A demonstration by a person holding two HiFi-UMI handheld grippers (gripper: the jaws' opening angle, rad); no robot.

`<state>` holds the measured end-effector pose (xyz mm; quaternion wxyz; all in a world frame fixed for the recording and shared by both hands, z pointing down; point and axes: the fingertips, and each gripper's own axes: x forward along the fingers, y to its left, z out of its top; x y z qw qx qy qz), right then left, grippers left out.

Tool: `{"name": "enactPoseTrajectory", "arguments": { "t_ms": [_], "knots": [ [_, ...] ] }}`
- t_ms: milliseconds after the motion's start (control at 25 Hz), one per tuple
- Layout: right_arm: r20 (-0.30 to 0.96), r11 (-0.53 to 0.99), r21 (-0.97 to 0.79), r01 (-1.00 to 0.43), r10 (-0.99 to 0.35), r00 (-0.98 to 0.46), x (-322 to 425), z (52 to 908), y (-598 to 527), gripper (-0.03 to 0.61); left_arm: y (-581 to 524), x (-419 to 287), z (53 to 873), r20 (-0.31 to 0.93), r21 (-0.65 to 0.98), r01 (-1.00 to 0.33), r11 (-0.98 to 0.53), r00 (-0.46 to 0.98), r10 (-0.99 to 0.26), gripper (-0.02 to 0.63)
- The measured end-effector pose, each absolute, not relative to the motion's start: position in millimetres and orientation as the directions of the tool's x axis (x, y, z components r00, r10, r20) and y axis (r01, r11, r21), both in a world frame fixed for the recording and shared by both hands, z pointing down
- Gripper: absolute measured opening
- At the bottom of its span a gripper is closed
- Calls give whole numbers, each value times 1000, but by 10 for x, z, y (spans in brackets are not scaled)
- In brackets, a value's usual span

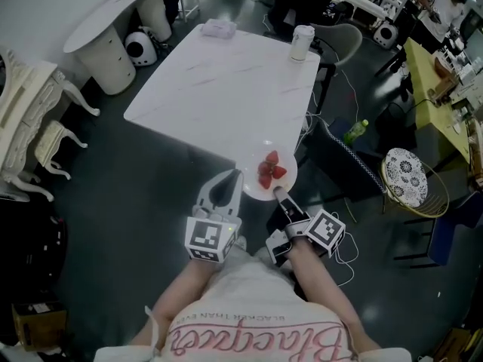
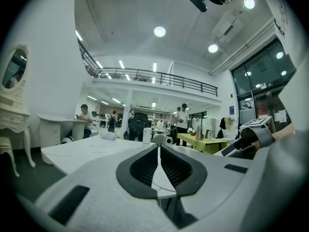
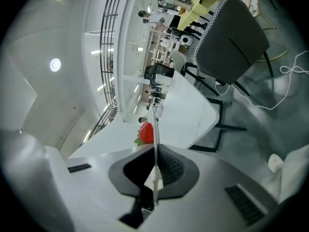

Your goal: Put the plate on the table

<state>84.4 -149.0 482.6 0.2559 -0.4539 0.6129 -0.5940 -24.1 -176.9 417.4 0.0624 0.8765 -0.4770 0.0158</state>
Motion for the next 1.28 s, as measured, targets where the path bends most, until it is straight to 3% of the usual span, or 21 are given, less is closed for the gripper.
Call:
{"name": "enactPoseTrajectory", "arguments": {
  "t_ms": [480,680,1280],
  "knots": [
    [277,-178,-952,-249,-845,-457,1003,4976,-2318,12,-2559,-72,4407,142,131,-831,-541,556,-819,17],
    [226,-127,-965,-227,-843,-489,1026,4868,-2898,12,-2997,-29,4414,151,130,-843,-521,537,-830,17],
    [238,-104,-965,-241,-736,-633,1059,4957,-4089,12,-4134,79,4435,169,108,-905,-411,424,-890,17]
  ]
}}
